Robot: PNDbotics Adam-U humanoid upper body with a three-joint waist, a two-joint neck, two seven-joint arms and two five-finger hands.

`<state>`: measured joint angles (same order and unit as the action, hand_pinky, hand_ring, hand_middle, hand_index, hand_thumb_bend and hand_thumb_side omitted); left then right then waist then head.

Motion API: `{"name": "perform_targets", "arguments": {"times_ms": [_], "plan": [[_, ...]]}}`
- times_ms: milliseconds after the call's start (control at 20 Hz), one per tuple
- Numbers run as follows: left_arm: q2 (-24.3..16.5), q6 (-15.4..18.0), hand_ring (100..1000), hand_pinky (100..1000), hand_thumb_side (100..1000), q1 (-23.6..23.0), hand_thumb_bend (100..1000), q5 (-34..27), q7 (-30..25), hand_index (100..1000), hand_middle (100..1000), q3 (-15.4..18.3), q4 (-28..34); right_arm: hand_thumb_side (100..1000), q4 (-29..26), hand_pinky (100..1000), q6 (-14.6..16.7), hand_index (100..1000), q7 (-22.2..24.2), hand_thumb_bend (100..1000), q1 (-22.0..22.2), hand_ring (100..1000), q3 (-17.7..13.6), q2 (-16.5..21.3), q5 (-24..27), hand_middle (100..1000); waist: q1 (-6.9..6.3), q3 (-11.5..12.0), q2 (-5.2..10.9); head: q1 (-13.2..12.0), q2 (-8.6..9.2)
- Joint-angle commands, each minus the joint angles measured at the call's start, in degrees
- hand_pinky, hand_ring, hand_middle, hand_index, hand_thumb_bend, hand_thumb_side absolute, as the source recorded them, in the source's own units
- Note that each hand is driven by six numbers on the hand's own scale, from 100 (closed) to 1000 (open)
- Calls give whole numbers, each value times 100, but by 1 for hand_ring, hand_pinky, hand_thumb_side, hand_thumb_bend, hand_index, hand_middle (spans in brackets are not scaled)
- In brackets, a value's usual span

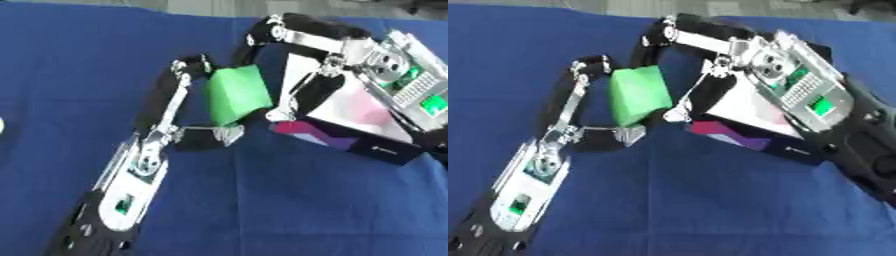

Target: Pick up the objects with one hand, pass them to the other hand, and then place them into the box on the other side of the table.

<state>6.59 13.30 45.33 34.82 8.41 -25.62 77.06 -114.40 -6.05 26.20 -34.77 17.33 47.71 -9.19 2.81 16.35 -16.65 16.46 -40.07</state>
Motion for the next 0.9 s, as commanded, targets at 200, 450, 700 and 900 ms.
{"name": "perform_targets", "arguments": {"times_ms": [200,450,700,900], "plan": [[83,49,583,719,226,127,481,-16,84,625,527,-45,270,100,-20,804,24,620,-89,329,-58,635,-49,182,142,251,-9,-7,53,-37,97],[71,95,605,735,310,122,752,94,119,718,562,-35,278,100,-20,804,70,618,-135,335,-62,633,-73,210,206,245,-10,0,62,-41,101],[63,118,616,740,341,113,826,232,135,739,577,-30,276,100,-20,805,91,617,-158,344,-54,632,-90,223,210,243,-8,-1,62,-49,102],[52,91,628,746,382,104,870,314,157,759,592,-20,268,100,-20,804,120,615,-170,351,-47,630,-100,235,211,241,-10,-2,66,-47,95]]}}
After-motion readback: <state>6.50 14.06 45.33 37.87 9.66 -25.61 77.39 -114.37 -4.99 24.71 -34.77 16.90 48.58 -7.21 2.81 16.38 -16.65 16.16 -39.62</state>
